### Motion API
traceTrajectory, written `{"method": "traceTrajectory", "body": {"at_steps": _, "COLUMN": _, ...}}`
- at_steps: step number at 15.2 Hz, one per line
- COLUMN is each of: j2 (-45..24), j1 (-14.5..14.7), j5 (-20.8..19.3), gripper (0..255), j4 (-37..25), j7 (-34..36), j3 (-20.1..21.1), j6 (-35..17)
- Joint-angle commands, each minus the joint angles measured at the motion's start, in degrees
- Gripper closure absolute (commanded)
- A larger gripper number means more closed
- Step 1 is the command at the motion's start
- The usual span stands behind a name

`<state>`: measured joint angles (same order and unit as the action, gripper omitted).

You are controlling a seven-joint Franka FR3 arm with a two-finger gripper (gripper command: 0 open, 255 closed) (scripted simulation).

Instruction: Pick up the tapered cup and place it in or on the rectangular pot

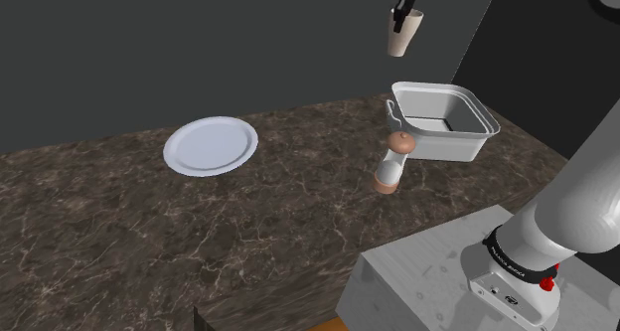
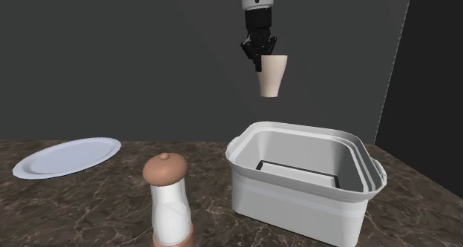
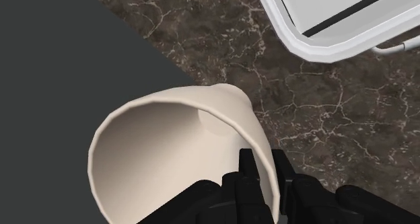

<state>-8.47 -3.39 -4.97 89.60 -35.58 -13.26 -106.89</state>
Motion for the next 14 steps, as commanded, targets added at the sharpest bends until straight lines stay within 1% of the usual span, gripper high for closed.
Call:
{"method": "traceTrajectory", "body": {"at_steps": 1, "j2": -0.14, "j1": -0.06, "j5": 0.07, "gripper": 255, "j4": -1.11, "j7": -0.19, "j3": -0.03, "j6": 0.97}}
{"method": "traceTrajectory", "body": {"at_steps": 7, "j2": 14.63, "j1": 0.81, "j5": -3.62, "gripper": 255, "j4": 14.79, "j7": 1.70, "j3": 0.38, "j6": -0.34}}
{"method": "traceTrajectory", "body": {"at_steps": 14, "j2": 30.82, "j1": 0.27, "j5": -6.84, "gripper": 255, "j4": 28.69, "j7": 3.33, "j3": 1.73, "j6": 1.93}}
